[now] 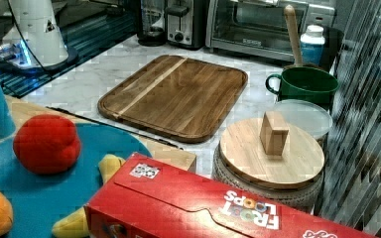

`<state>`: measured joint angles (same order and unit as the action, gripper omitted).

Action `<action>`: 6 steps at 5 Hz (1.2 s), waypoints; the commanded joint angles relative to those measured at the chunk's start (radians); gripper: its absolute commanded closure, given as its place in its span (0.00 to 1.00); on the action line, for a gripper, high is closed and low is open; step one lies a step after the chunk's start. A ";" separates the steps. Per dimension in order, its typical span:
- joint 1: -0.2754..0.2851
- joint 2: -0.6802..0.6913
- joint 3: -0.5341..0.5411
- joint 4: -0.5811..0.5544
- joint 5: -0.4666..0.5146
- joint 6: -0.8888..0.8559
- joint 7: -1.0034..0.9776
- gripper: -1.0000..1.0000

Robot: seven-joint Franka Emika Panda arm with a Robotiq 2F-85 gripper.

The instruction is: Open the drawer.

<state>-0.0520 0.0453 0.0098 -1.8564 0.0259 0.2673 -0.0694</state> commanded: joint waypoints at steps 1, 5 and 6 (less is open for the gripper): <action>0.000 0.000 0.005 -0.001 0.001 0.000 -0.002 0.00; -0.079 -0.093 -0.052 -0.249 -0.052 0.220 -0.671 0.00; -0.109 -0.085 -0.081 -0.277 -0.060 0.292 -0.808 0.00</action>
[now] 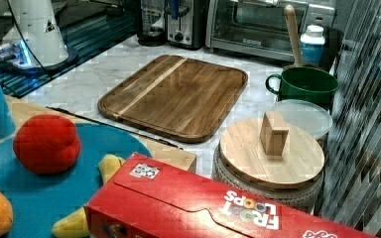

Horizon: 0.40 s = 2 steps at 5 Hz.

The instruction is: Open the drawer.

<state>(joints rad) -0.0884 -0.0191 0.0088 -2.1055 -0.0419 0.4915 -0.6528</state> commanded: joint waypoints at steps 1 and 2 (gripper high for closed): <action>-0.113 -0.010 -0.103 -0.064 0.027 0.154 -0.358 0.00; -0.131 0.013 -0.143 -0.080 0.043 0.225 -0.473 0.00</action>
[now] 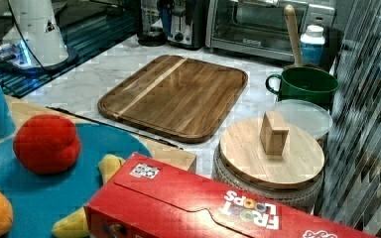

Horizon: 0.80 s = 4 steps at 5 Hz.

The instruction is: Open the drawer.

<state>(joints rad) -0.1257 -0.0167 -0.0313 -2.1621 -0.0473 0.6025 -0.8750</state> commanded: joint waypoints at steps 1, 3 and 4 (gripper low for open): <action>-0.102 0.038 -0.139 -0.025 0.074 0.151 -0.351 0.00; -0.135 0.065 -0.137 -0.072 0.084 0.263 -0.376 0.00; -0.140 0.086 -0.142 -0.101 0.106 0.335 -0.399 0.00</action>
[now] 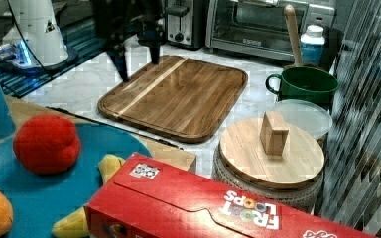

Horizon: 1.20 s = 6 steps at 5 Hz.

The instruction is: Open the drawer.

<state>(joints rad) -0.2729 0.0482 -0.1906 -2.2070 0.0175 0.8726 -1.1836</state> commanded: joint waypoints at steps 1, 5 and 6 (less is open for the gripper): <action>0.015 0.021 0.013 -0.102 0.061 0.134 -0.084 0.00; -0.037 0.133 0.032 -0.175 0.272 0.404 -0.322 0.00; -0.060 0.157 0.064 -0.185 0.315 0.497 -0.353 0.00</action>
<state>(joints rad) -0.3167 0.2240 -0.1223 -2.3848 0.2649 1.2334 -1.4600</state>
